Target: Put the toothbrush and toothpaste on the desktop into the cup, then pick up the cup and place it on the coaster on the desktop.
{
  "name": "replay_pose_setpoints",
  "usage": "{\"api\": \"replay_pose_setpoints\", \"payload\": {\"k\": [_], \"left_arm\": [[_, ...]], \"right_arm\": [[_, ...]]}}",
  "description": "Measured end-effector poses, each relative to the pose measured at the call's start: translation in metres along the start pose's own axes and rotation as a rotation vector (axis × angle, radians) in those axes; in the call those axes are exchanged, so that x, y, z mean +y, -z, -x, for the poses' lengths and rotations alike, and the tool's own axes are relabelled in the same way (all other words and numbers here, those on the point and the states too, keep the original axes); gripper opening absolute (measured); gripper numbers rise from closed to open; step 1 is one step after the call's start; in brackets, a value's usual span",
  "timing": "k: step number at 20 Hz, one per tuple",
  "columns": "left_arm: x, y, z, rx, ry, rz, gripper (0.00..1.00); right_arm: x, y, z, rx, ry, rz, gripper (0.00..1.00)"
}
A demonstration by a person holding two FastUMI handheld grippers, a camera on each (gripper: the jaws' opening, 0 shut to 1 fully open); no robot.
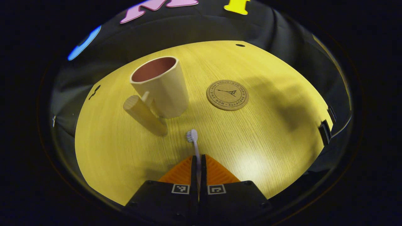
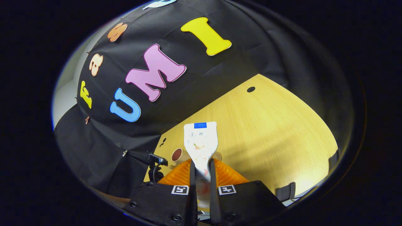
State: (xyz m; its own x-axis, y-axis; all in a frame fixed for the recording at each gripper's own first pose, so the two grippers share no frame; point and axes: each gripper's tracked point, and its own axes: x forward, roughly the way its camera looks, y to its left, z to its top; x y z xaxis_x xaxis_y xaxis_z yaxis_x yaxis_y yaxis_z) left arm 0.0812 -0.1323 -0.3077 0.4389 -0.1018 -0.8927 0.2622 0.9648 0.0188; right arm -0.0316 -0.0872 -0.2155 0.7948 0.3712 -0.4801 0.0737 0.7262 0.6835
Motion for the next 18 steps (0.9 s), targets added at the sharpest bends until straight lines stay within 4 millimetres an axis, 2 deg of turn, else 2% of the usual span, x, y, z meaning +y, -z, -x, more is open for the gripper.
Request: {"api": "replay_pose_setpoints", "payload": {"k": [5, 6, 7, 10, 14, 18], "left_arm": [[-0.005, 0.002, 0.004, -0.015, 0.122, -0.051, 0.06], [-0.004, 0.003, 0.01, -0.018, 0.154, -0.042, 0.1], [-0.001, 0.002, 0.016, -0.032, 0.18, -0.027, 0.06], [0.018, -0.007, 0.042, -0.117, 0.232, 0.026, 0.06], [0.053, -0.018, 0.088, -0.225, 0.271, 0.123, 0.06], [0.088, -0.031, 0.145, -0.34, 0.256, 0.197, 0.06]], "right_arm": [[0.046, 0.0, -0.003, -0.091, -0.024, -0.038, 0.19], [0.054, 0.0, -0.004, -0.107, -0.023, -0.034, 0.19], [0.06, 0.001, -0.007, -0.121, -0.02, -0.027, 0.19], [0.084, 0.005, -0.022, -0.142, -0.027, -0.004, 0.19], [0.12, 0.01, -0.061, -0.13, -0.073, 0.023, 0.19], [0.155, 0.009, -0.116, -0.121, -0.146, 0.064, 0.19]]}}
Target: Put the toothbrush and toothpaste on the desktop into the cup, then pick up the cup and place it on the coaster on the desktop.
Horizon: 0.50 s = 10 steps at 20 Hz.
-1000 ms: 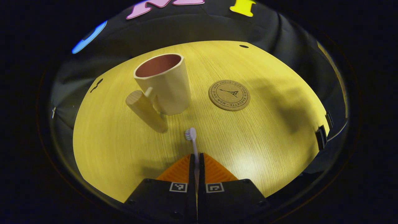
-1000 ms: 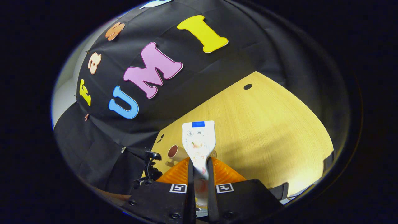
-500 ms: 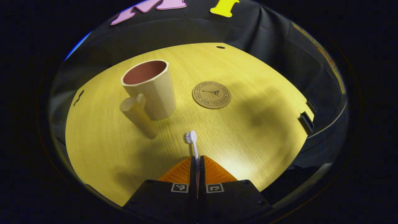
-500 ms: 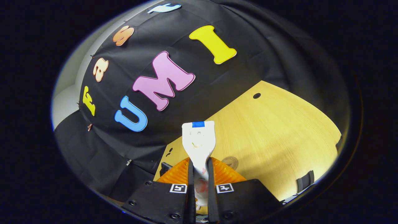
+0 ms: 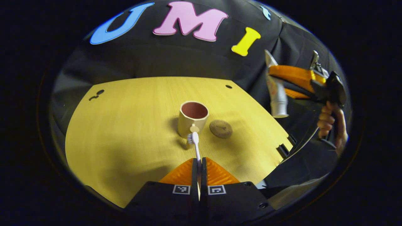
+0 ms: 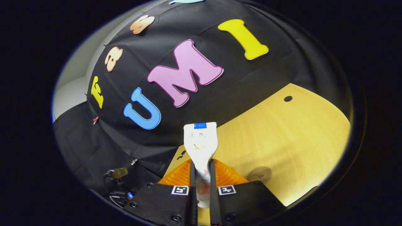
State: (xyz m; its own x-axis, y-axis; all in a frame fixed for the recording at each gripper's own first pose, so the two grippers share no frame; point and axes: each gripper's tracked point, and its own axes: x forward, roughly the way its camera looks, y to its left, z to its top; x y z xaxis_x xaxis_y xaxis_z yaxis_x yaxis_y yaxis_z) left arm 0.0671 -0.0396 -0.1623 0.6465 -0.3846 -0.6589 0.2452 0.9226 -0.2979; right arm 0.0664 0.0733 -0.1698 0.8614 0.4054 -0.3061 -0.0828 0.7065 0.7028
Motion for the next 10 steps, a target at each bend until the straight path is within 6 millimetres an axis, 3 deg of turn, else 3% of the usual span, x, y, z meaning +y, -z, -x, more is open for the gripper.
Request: {"api": "replay_pose_setpoints", "payload": {"k": [4, 7, 10], "left_arm": [[0.008, -0.028, 0.045, -0.105, -0.039, 0.042, 0.06], [0.012, -0.041, 0.073, -0.147, -0.063, 0.064, 0.06], [0.012, -0.047, 0.087, -0.168, -0.092, 0.083, 0.06]], "right_arm": [[0.013, 0.008, -0.066, 0.014, -0.064, 0.035, 0.19], [0.004, 0.025, -0.102, 0.042, -0.066, 0.066, 0.19], [-0.006, 0.037, -0.132, 0.062, -0.066, 0.09, 0.19]]}}
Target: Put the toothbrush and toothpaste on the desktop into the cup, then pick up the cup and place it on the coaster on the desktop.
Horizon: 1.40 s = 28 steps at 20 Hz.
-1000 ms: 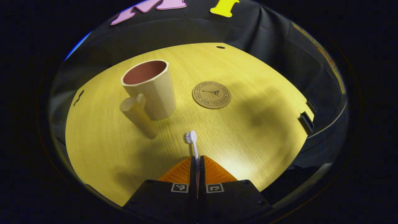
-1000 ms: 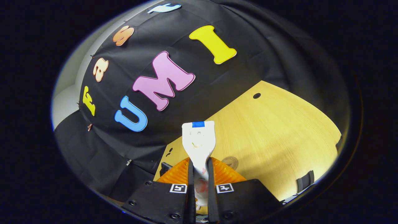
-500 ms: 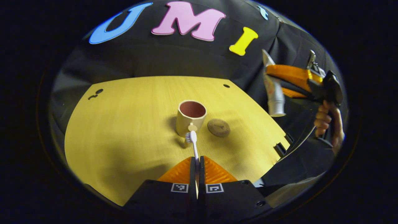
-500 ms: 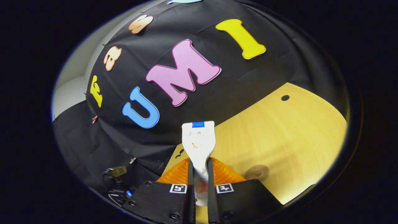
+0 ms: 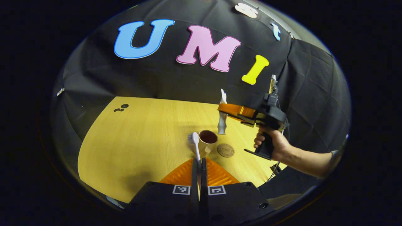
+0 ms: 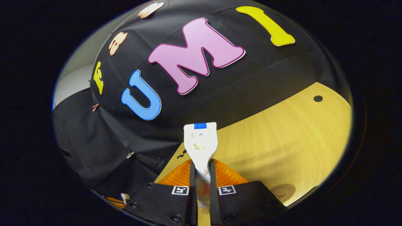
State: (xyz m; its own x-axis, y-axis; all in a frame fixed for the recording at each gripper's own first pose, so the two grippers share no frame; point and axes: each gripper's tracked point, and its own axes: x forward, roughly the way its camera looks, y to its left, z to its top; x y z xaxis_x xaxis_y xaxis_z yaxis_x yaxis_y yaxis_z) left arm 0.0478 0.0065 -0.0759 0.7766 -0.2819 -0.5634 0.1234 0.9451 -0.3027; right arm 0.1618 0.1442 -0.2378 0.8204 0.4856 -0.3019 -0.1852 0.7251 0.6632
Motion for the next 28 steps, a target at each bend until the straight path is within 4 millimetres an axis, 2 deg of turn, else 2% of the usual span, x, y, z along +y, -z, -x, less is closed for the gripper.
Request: {"api": "replay_pose_setpoints", "payload": {"k": [5, 10, 19, 24, 25, 27, 28], "left_arm": [[0.002, 0.0, 0.01, -0.017, -0.055, 0.036, 0.06], [0.005, 0.012, 0.012, 0.0, -0.095, 0.054, 0.06], [0.009, 0.021, 0.021, -0.006, -0.154, 0.092, 0.06], [0.006, 0.023, 0.025, -0.009, -0.172, 0.11, 0.06], [0.005, 0.024, 0.027, -0.011, -0.175, 0.113, 0.06], [0.003, 0.026, 0.029, -0.017, -0.182, 0.116, 0.06], [0.001, 0.026, 0.03, -0.017, -0.184, 0.117, 0.06]], "right_arm": [[-0.019, 0.019, -0.02, 0.033, 0.013, 0.043, 0.19], [-0.029, 0.039, -0.027, 0.078, 0.026, 0.087, 0.19], [-0.021, 0.058, -0.025, 0.125, 0.002, 0.092, 0.29], [-0.025, 0.066, -0.013, 0.159, 0.006, 0.093, 0.33], [-0.025, 0.069, -0.008, 0.165, 0.004, 0.098, 0.24], [-0.025, 0.074, -0.002, 0.176, 0.004, 0.11, 0.25], [-0.027, 0.076, 0.0, 0.183, 0.006, 0.113, 0.37]]}}
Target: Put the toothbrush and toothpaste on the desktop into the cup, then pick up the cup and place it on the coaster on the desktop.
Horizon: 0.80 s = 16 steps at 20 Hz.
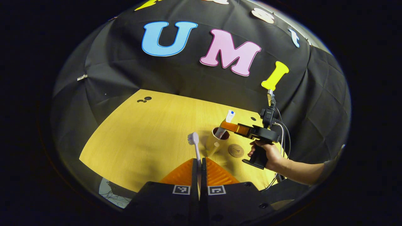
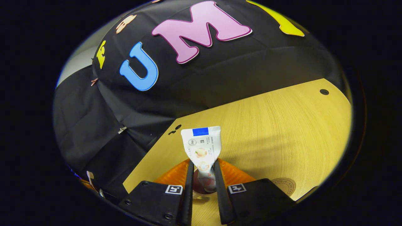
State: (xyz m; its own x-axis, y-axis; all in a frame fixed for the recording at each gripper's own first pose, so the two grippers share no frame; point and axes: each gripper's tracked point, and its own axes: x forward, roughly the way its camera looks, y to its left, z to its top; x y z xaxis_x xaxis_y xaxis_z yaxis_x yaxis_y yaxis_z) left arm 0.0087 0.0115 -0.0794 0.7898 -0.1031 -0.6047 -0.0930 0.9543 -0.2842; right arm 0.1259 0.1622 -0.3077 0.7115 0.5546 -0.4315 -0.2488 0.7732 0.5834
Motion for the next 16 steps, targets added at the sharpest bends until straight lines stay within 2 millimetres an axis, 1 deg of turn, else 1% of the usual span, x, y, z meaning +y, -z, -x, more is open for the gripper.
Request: {"api": "replay_pose_setpoints", "payload": {"k": [2, 3, 4, 5, 6, 8, 9, 10, 13, 16], "left_arm": [[-0.001, 0.002, 0.003, -0.002, -0.005, 0.005, 0.06], [-0.003, 0.002, 0.004, -0.004, -0.006, 0.008, 0.06], [-0.004, 0.001, 0.006, -0.005, -0.007, 0.009, 0.06], [-0.005, 0.001, 0.006, -0.009, -0.006, 0.01, 0.06], [-0.006, -0.001, 0.005, -0.014, -0.005, 0.009, 0.06], [-0.01, -0.008, 0.005, -0.025, 0.001, 0.011, 0.06], [-0.012, -0.011, 0.002, -0.031, 0.006, 0.012, 0.06], [-0.014, -0.015, 0.0, -0.037, 0.012, 0.014, 0.06], [-0.023, -0.029, -0.013, -0.058, 0.041, 0.018, 0.06], [-0.034, -0.054, -0.029, -0.096, 0.08, -0.004, 0.06]], "right_arm": [[0.0, 0.004, 0.004, 0.009, -0.004, -0.004, 0.45], [0.003, 0.002, 0.005, -0.002, -0.014, -0.016, 0.34], [0.003, -0.003, 0.008, -0.009, -0.013, -0.024, 0.45], [0.004, -0.005, 0.011, -0.016, -0.014, -0.034, 0.58], [0.005, -0.008, 0.013, -0.021, -0.015, -0.044, 0.5], [0.005, -0.01, 0.022, -0.024, -0.014, -0.056, 0.51], [0.005, -0.011, 0.027, -0.021, -0.016, -0.061, 0.43], [0.005, -0.01, 0.032, -0.015, -0.018, -0.068, 0.53], [0.009, 0.007, 0.05, 0.036, -0.03, -0.05, 0.53], [0.007, 0.022, 0.074, 0.088, -0.034, -0.022, 0.53]]}}
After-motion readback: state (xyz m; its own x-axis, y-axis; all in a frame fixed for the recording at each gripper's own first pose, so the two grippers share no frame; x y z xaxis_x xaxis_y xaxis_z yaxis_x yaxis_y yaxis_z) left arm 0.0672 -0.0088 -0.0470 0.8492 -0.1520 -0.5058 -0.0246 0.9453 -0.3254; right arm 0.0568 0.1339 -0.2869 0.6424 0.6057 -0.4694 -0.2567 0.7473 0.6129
